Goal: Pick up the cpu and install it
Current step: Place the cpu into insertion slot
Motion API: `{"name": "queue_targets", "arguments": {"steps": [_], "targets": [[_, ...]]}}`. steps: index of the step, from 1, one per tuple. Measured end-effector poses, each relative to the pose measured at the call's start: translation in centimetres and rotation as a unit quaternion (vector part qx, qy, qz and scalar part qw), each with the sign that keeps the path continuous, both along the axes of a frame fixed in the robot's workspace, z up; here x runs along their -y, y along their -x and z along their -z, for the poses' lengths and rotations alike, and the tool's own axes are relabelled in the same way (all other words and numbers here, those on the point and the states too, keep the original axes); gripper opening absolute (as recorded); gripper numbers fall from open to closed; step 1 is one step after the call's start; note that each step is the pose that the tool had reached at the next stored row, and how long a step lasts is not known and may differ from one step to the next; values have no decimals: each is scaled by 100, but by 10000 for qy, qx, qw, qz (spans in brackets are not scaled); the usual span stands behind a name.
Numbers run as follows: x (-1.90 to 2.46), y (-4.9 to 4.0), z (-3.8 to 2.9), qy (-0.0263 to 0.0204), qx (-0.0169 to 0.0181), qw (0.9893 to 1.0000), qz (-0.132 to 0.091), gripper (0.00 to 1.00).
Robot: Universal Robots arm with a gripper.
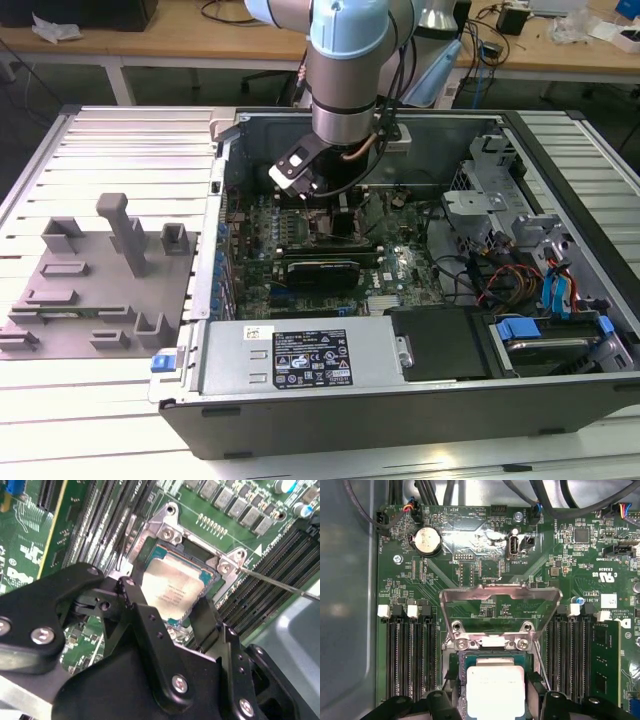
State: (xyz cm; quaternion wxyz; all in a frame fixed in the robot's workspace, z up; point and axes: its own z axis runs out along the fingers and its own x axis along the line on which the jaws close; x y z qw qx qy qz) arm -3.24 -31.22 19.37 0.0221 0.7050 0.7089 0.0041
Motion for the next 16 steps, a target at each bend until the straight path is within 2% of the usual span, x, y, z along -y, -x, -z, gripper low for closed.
{"name": "queue_targets", "arguments": {"steps": [4, 9, 12, 16], "targets": [[-2, 0, -33, -1, 1, 10000, 0, 62], [-1, 0, -35, 1, 0, 10000, 0, 62], [-1, 0, -71, 1, 0, 10000, 1, 62], [-1, 0, -78, 0, 1, 10000, 1, 62]]}}
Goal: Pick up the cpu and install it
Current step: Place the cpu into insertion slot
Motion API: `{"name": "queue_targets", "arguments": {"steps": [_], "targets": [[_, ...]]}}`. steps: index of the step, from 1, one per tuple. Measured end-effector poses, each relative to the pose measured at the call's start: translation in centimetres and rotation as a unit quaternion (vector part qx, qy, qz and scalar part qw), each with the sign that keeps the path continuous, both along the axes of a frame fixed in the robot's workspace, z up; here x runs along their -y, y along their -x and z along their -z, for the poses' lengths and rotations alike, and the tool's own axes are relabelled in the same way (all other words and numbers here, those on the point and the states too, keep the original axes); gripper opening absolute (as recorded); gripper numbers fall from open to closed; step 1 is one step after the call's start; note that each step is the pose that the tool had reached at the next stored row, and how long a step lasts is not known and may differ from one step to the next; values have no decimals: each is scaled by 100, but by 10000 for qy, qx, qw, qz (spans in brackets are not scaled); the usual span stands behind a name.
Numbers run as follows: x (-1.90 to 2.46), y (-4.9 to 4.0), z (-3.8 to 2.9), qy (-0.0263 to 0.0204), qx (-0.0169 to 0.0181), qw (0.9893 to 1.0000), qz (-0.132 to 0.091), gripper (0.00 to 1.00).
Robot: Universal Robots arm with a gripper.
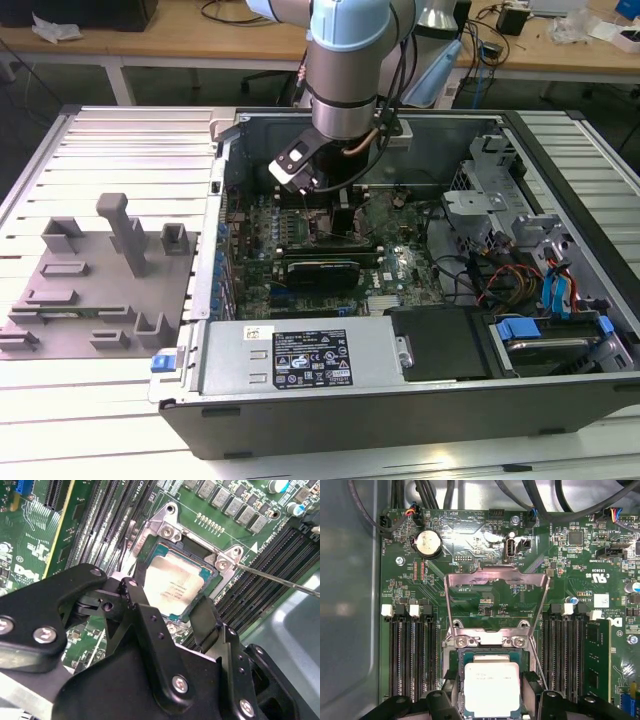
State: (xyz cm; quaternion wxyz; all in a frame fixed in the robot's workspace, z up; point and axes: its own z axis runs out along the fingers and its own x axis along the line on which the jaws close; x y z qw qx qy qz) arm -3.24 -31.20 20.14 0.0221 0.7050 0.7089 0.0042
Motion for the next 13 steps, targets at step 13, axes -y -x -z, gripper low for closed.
{"name": "queue_targets", "arguments": {"steps": [13], "targets": [[0, 0, -10, 0, 0, 10000, 0, 53]]}}
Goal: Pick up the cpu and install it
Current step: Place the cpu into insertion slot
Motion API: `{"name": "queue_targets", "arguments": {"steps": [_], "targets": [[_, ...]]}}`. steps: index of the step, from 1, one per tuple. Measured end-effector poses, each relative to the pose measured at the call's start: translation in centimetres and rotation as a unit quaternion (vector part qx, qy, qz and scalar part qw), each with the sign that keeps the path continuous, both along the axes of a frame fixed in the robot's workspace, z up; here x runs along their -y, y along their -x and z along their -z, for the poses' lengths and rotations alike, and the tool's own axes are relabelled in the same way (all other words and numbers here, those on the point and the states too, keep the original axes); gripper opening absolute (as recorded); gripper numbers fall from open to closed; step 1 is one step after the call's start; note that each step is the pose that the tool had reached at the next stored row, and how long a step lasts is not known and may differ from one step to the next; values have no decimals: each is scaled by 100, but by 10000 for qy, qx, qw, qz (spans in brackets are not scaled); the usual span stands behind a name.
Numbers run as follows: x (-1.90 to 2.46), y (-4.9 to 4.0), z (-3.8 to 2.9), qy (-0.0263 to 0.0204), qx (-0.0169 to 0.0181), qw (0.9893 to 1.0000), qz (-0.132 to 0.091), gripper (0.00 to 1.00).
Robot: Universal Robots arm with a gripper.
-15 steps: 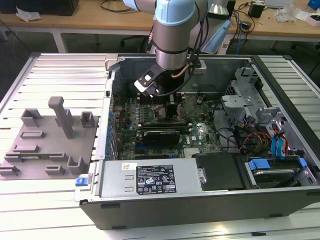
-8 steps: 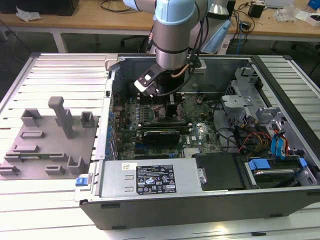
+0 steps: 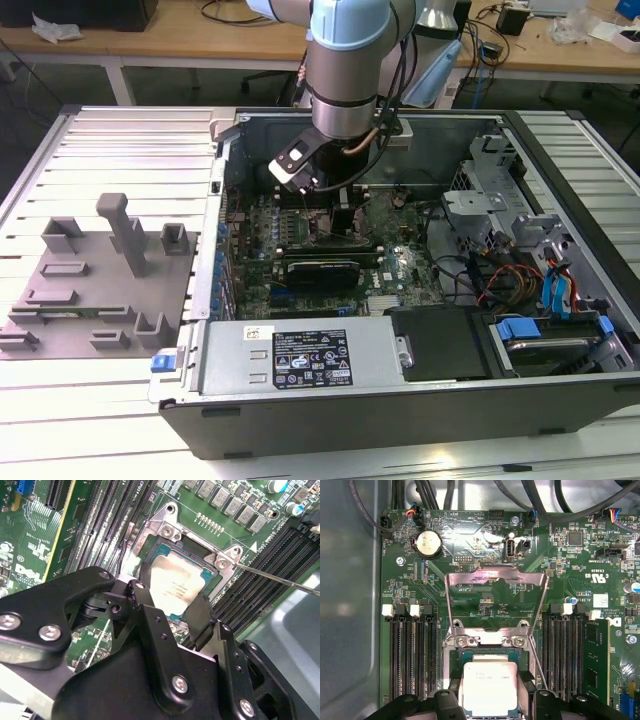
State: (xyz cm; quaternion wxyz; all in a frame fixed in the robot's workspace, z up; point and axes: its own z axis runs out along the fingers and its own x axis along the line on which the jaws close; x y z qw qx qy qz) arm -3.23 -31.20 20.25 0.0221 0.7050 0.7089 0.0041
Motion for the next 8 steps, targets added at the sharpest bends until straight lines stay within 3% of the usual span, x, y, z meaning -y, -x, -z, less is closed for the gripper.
{"name": "queue_targets", "arguments": {"steps": [8], "targets": [[0, 0, -6, 0, 0, 10000, 0, 60]]}}
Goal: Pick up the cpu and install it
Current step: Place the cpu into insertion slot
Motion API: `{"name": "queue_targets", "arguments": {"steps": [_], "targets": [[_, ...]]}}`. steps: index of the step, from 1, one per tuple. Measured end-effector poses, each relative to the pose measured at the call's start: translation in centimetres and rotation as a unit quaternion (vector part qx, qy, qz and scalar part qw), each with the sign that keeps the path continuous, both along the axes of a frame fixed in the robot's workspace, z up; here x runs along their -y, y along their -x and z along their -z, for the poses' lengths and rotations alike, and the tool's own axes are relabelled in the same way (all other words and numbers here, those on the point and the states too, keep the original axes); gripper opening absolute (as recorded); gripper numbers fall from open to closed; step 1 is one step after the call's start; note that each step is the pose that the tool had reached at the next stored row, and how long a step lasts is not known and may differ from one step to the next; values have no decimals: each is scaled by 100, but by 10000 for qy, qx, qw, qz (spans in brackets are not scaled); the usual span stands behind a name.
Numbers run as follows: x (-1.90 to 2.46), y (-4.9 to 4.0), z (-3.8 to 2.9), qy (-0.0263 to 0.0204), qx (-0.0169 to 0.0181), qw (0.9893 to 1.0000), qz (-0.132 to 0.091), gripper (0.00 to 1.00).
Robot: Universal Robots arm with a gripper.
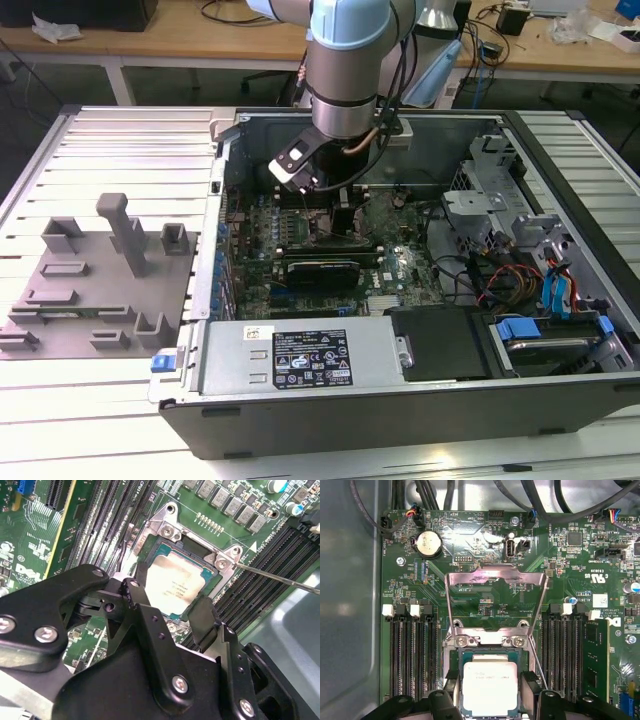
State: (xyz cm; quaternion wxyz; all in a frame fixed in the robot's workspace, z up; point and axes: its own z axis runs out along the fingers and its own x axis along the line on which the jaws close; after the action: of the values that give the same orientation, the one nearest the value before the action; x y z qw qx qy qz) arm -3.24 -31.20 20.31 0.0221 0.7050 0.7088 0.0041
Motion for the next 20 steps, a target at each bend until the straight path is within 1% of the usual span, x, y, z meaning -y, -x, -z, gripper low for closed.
{"name": "queue_targets", "arguments": {"steps": [5, 11, 14, 15, 16, 17, 19, 20], "targets": [[0, 0, -28, -1, 0, 10000, 0, 60], [0, 0, -29, 0, 0, 10000, 0, 59], [0, 0, -29, 0, 0, 10000, 0, 40], [0, 0, -29, 0, 0, 10000, 0, 27], [0, 0, -29, -1, 0, 10000, -1, 22], [0, 0, -29, 0, 0, 10000, 0, 22], [0, 0, -29, -1, 0, 10000, 0, 11], [0, 0, -29, -1, 0, 10000, 0, 11]]}}
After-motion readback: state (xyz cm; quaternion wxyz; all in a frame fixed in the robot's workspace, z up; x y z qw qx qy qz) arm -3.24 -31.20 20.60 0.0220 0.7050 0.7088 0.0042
